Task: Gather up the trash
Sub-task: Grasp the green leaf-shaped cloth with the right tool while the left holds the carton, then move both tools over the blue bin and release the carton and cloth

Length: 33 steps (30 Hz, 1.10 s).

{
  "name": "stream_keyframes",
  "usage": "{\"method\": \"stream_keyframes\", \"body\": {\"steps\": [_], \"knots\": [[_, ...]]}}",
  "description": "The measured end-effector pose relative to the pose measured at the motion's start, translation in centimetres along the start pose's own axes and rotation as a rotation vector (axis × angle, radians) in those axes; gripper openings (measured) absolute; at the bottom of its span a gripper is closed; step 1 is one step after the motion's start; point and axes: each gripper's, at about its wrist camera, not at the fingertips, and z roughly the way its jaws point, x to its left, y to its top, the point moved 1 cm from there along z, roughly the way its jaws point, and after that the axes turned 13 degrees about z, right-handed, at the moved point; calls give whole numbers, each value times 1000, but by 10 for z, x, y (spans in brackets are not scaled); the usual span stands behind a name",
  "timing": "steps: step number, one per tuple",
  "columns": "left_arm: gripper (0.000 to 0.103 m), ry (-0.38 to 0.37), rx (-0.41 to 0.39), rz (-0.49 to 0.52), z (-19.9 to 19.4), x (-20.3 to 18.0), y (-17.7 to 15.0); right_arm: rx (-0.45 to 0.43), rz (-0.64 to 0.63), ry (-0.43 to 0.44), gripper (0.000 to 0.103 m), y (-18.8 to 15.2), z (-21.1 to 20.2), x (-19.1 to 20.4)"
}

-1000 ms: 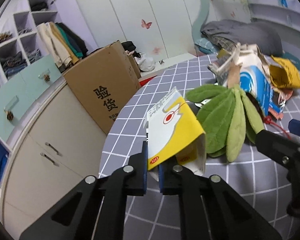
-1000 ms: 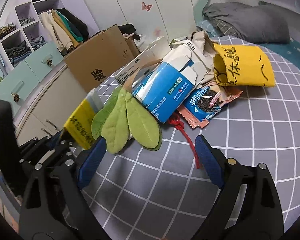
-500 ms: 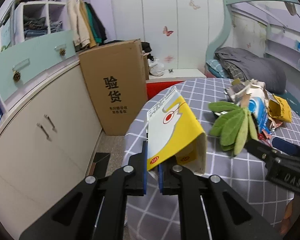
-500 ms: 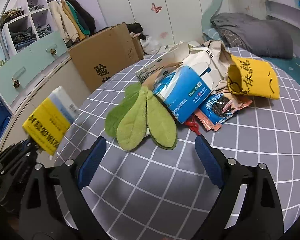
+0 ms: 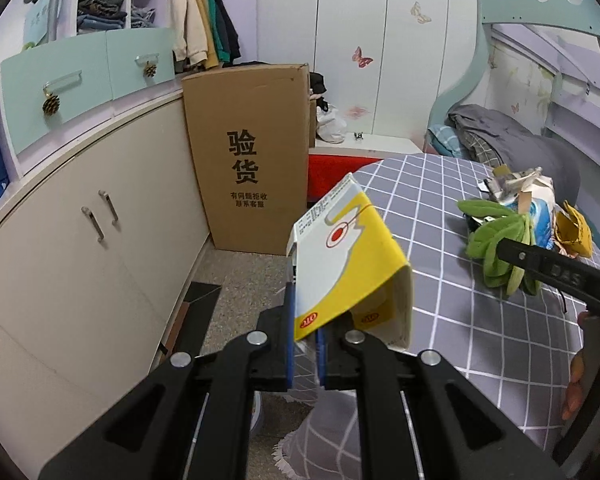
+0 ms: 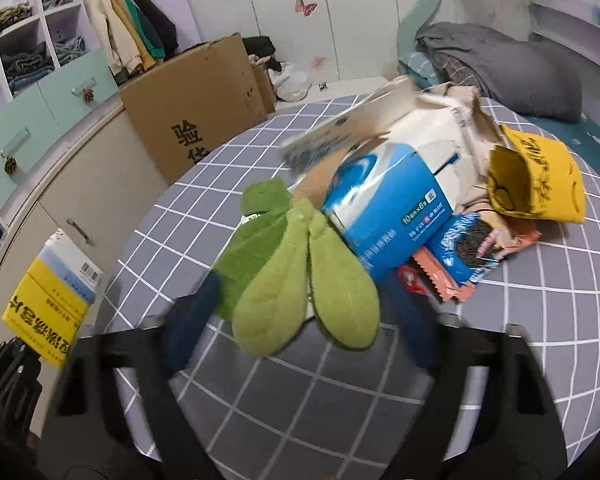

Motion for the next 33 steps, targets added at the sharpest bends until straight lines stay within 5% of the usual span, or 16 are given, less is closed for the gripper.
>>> {"method": "stream_keyframes", "body": {"steps": [4, 11, 19, 27, 33], "knots": [[8, 10, -11, -14, -8, 10, -5, -17, -26, 8, 18, -3, -4, 5], [8, 78, -37, -37, -29, 30, -18, -90, -72, 62, 16, -21, -43, 26], [8, 158, -66, -65, -57, 52, -39, -141, -177, 229, 16, -46, -96, 81], [8, 235, -9, -119, -60, 95, -78, 16, -353, 361, 16, -111, -75, 164], [8, 287, 133, -208, -31, 149, -134, 189, -446, 368, 16, -175, -17, 210]]}}
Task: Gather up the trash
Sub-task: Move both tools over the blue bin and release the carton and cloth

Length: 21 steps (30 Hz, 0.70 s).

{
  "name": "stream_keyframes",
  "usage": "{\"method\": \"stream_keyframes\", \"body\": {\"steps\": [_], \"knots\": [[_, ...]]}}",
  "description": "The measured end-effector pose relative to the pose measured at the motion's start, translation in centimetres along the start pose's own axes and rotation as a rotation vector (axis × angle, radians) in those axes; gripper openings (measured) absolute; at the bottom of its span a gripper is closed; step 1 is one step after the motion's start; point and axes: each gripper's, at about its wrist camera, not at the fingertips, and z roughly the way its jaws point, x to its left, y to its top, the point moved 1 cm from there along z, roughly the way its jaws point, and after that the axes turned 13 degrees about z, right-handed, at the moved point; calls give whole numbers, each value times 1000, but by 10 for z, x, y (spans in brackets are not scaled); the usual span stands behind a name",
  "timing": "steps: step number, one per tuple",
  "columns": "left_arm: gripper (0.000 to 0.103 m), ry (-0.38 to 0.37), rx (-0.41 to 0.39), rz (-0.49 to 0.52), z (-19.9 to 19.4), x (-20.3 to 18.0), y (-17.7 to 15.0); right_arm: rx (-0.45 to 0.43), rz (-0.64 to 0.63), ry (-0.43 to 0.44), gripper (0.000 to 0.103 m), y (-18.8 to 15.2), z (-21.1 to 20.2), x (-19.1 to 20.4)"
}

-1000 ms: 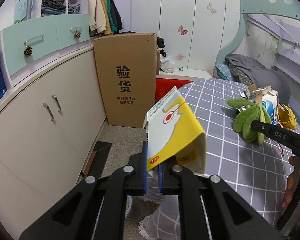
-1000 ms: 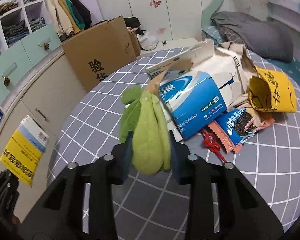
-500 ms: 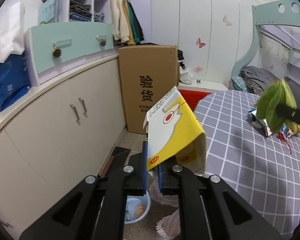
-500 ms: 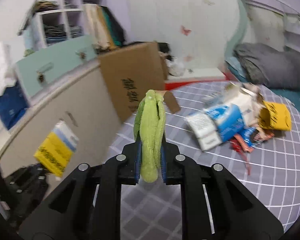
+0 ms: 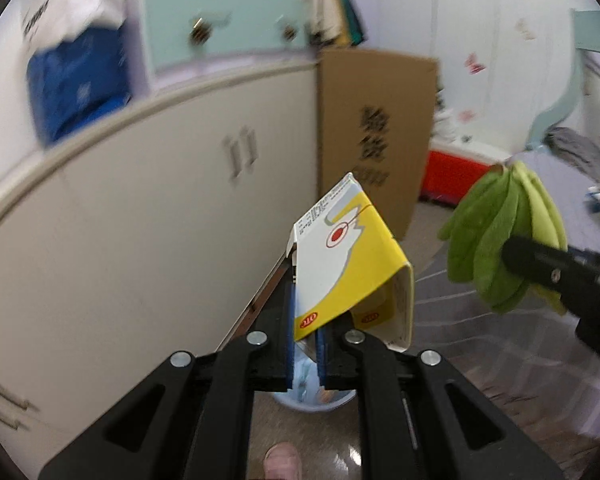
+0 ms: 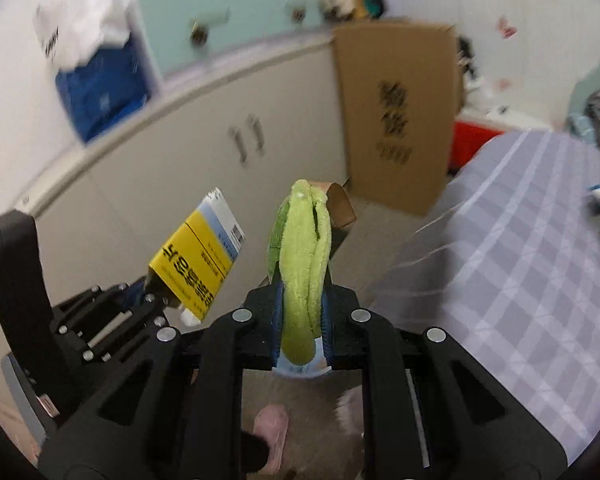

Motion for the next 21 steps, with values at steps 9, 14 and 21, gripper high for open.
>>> {"method": "stream_keyframes", "body": {"steps": [9, 14, 21], "knots": [[8, 53, 189, -58, 78, 53, -46, 200, -59, -28, 43, -35, 133, 25], [8, 34, 267, -67, 114, 60, -60, 224, -103, -92, 72, -41, 174, 26], [8, -23, 301, -47, 134, 42, -66, 201, -89, -151, 72, -49, 174, 15]]}}
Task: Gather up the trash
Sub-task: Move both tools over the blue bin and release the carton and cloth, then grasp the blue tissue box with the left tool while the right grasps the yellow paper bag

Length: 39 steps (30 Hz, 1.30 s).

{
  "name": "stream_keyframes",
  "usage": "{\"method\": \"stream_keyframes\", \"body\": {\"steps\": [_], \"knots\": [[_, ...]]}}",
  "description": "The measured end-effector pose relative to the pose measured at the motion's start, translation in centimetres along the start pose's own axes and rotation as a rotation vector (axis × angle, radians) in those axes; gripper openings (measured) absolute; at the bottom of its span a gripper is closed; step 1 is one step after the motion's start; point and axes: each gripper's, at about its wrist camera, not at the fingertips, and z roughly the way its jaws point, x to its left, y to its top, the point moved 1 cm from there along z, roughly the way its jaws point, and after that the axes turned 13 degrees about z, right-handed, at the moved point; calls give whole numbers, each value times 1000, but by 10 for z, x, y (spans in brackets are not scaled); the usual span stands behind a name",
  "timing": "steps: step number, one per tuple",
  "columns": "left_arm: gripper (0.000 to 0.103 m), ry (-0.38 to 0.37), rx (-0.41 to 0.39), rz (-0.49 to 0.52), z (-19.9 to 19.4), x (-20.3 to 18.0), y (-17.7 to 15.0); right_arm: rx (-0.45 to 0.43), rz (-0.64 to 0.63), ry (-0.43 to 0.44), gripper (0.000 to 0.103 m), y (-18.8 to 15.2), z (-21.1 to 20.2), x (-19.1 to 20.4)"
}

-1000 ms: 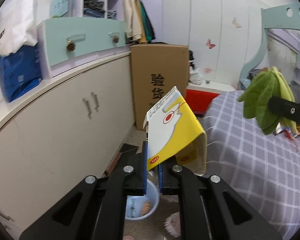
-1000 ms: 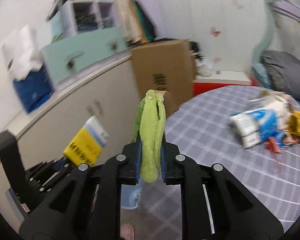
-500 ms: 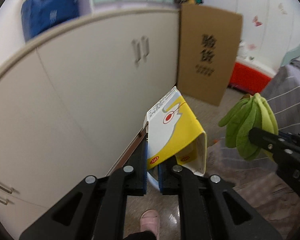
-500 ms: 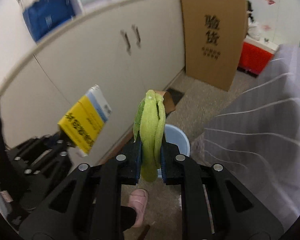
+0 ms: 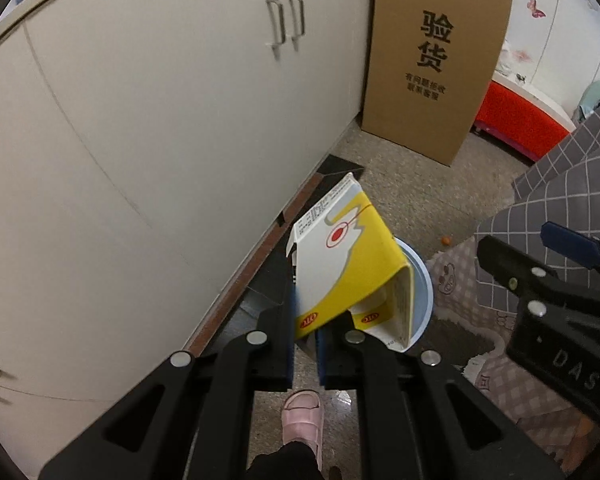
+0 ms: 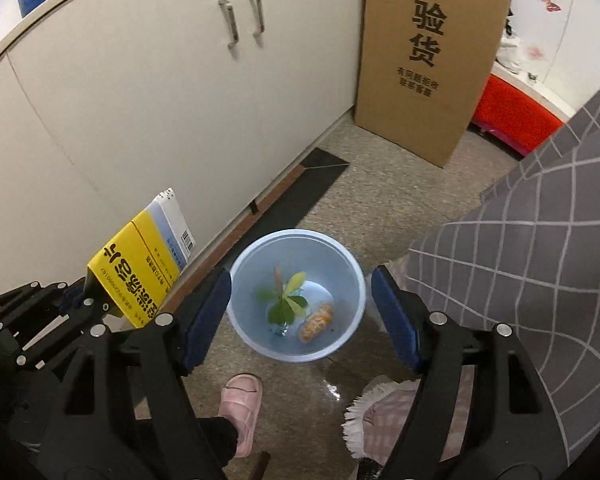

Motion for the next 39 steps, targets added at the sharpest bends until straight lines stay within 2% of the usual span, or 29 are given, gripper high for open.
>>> {"method": "stream_keyframes", "body": {"steps": [5, 9, 13, 15, 16, 26, 31, 39], "knots": [[8, -23, -4, 30, 3, -17, 9, -46, 47, -22, 72, 1, -13, -14], [9, -66, -6, 45, 6, -30, 24, -122, 77, -33, 72, 5, -33, -23], [12, -106, -27, 22, 4, -35, 39, -187, 114, -33, 75, 12, -49, -33], [40, -140, -31, -16, 3, -34, 43, -198, 124, -30, 76, 14, -57, -35], [57, -141, -39, -34, 1, -34, 44, -201, 127, -26, 76, 15, -61, -36], [63, -131, -118, -77, -52, -33, 44, -261, 145, 20, 76, 16, -113, -42], [67, -126, -196, -80, -102, -36, 40, -306, 145, 43, 76, 14, -150, -45], [71, -106, -337, -67, -189, -51, 39, -404, 198, 100, 78, 11, -225, -72]]}}
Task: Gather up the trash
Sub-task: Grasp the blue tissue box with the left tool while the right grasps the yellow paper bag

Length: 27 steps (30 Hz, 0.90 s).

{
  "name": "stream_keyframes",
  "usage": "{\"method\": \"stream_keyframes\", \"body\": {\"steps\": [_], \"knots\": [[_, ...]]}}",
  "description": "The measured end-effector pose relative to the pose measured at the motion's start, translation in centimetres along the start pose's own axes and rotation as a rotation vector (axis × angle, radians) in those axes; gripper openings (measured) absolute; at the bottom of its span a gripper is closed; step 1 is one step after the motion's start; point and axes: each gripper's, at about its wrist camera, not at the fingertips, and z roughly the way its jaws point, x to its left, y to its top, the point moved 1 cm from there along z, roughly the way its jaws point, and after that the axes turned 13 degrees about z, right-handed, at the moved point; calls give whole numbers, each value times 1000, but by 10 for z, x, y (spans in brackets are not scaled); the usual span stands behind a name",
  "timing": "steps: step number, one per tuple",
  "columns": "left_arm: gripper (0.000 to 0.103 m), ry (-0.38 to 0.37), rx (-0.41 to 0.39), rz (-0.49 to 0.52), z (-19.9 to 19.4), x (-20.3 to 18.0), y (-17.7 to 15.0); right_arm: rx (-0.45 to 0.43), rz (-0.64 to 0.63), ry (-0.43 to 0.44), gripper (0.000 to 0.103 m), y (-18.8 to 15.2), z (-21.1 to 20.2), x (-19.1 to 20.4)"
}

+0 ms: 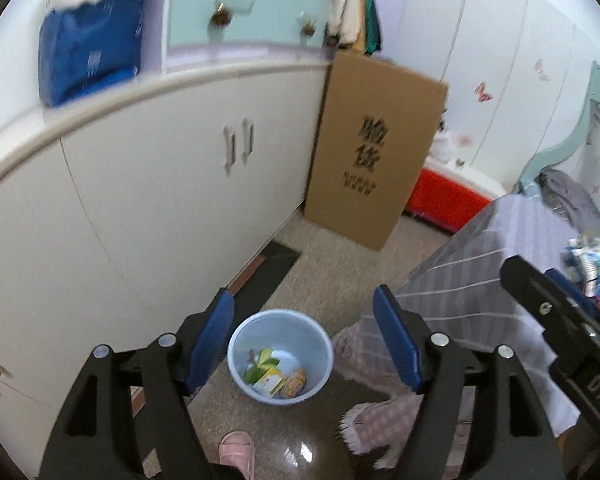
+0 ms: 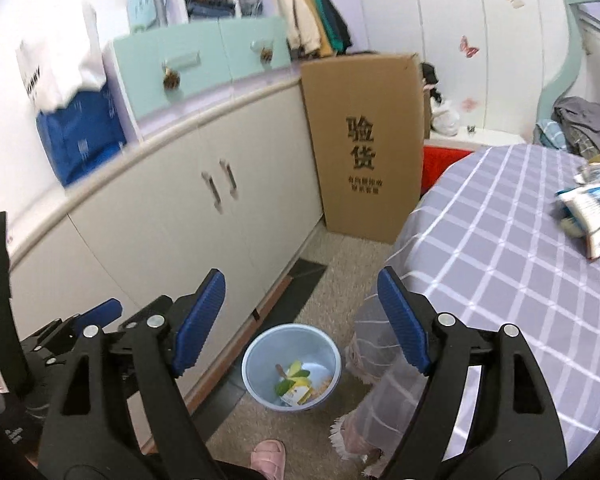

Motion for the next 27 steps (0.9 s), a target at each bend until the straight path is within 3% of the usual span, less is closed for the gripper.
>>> {"method": "stream_keyframes", "body": {"steps": [6, 11, 14, 21, 27], "knots": [[73, -46, -62, 82, -38, -54, 19, -77, 43, -21, 79, 23, -50, -36], [74, -137, -69, 165, -46, -121, 33, -124, 91, -87, 81, 39, -80, -86], [74, -211, -63, 224, -43, -167, 41, -150, 124, -140, 83, 47, -95, -127], [75, -248, -60, 380, -30, -265, 52, -188, 222, -319, 93, 64, -123, -234], [76, -269, -51, 457, -20, -315, 60, -179, 298, -431, 97, 74, -130, -311]]}}
